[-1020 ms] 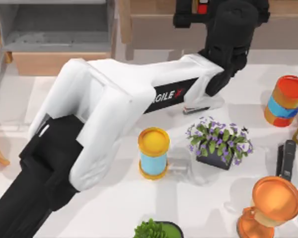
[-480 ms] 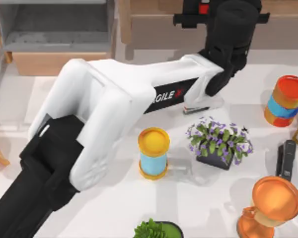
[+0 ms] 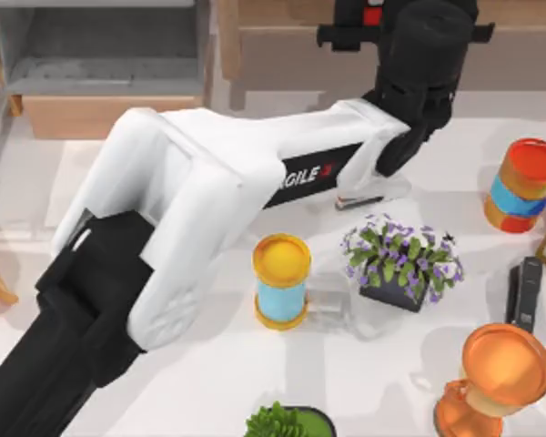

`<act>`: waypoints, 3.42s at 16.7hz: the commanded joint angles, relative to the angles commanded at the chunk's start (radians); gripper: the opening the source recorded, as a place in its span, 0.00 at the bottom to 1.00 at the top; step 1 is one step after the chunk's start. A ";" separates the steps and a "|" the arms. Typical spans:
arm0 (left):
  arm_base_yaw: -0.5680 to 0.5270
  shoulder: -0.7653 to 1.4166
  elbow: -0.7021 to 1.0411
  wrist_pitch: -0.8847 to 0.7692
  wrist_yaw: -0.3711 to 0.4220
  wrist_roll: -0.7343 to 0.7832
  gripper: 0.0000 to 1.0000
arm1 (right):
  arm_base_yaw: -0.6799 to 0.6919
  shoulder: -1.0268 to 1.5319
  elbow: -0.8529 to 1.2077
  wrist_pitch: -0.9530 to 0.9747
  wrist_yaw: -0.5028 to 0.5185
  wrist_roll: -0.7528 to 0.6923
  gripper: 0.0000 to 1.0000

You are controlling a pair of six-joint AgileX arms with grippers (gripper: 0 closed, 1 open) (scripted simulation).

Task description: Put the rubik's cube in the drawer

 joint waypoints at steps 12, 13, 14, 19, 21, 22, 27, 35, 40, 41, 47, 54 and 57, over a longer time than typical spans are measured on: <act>-0.025 -0.086 -0.092 0.009 -0.022 0.003 0.00 | 0.000 0.000 0.000 0.000 0.000 0.000 1.00; -0.029 -0.098 -0.104 0.011 -0.025 0.004 0.00 | 0.000 0.000 0.000 0.000 0.000 0.000 1.00; -0.029 -0.100 -0.107 0.011 -0.026 0.004 0.00 | 0.000 0.000 0.000 0.000 0.000 0.000 1.00; -0.025 -0.104 -0.090 -0.002 -0.018 0.011 0.00 | 0.000 0.000 0.000 0.000 0.000 0.000 1.00; -0.034 -0.115 -0.060 -0.039 0.003 0.028 0.00 | 0.000 0.000 0.000 0.000 0.000 0.000 1.00; -0.043 -0.122 -0.044 -0.071 0.021 0.043 0.00 | 0.000 0.000 0.000 0.000 0.000 0.000 1.00; -0.104 -0.159 0.025 -0.317 0.153 0.144 0.00 | 0.000 0.000 0.000 0.000 0.000 0.000 1.00; -0.208 -0.269 0.149 -0.887 0.432 0.315 0.00 | 0.000 0.000 0.000 0.000 0.000 0.000 1.00; -0.135 -0.323 0.235 -1.298 0.576 0.385 0.00 | 0.000 0.000 0.000 0.000 0.000 0.000 1.00; -0.103 -0.327 0.251 -1.383 0.599 0.394 0.00 | 0.000 0.000 0.000 0.000 0.000 0.000 1.00; 0.219 -0.326 0.372 -1.853 0.689 0.417 0.00 | 0.000 0.000 0.000 0.000 0.000 0.000 1.00; 0.762 -0.247 0.595 -2.181 0.721 0.387 0.00 | 0.000 0.000 0.000 0.000 0.000 0.000 1.00; 0.965 -0.138 0.715 -2.226 0.719 0.369 0.00 | 0.000 0.000 0.000 0.000 0.000 0.000 1.00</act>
